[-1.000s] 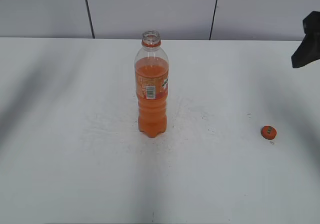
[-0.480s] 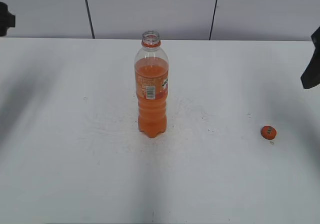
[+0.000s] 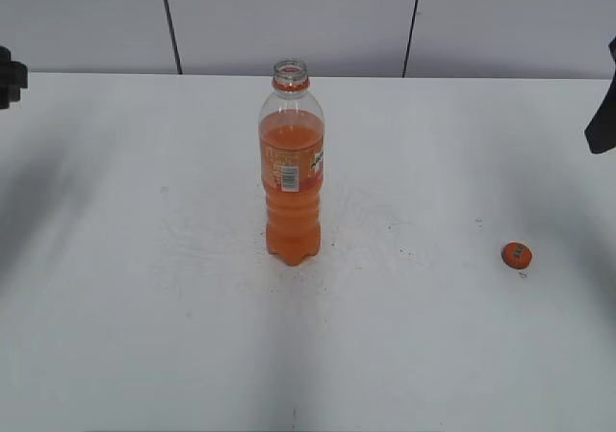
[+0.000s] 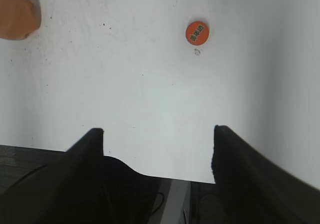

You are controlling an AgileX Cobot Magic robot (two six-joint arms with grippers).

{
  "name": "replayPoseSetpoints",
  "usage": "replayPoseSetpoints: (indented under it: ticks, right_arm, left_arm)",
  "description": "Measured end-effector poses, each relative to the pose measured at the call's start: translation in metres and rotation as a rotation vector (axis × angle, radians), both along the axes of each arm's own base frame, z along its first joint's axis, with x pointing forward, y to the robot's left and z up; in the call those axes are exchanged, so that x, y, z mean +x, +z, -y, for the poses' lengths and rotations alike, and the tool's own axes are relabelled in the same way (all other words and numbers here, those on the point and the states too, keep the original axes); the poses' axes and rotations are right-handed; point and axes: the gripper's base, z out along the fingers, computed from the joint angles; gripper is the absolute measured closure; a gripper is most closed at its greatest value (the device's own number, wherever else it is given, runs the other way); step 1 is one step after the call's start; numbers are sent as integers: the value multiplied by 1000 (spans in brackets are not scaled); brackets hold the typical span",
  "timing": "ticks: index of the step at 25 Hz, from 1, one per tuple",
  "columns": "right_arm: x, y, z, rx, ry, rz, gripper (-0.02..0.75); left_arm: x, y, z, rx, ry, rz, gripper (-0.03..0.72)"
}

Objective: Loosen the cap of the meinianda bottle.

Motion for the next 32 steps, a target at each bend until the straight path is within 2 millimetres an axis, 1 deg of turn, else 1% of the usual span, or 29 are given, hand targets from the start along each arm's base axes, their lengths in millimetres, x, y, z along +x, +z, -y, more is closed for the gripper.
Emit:
replayPoseSetpoints:
  ticks: [3,6,9,12,16,18,21,24,28,32]
  right_arm:
    - [0,0,0,-2,7,0,234]
    - [0,0,0,-3,12,0,234]
    - [0,0,0,-4,14,1,234]
    - [0,0,0,-4,16,1,234]
    - [-4,5,1,-2,16,21,234]
    - [-10,10,2,-4,16,41,234]
    - [-26,13,4,-5,16,60,234]
    - [-49,9,7,-4,17,65,234]
    - [-84,3,14,-26,21,91,234]
    - [-122,-8,23,-70,22,131,234]
  left_arm:
    - [-7,-8,6,-38,-55,-120,109]
    - [-15,-9,13,-71,-131,-249,109]
    - [-19,-2,21,-126,-208,-352,113]
    - [-24,5,26,-175,-236,-429,117]
    - [-36,12,27,-185,-247,-498,118]
    - [-44,18,25,-172,-249,-518,118]
    - [-61,33,20,-113,-240,-538,119]
    - [-83,47,14,-64,-219,-541,119]
    - [-120,60,10,-48,-200,-518,119]
    - [-161,69,8,-56,-192,-431,120]
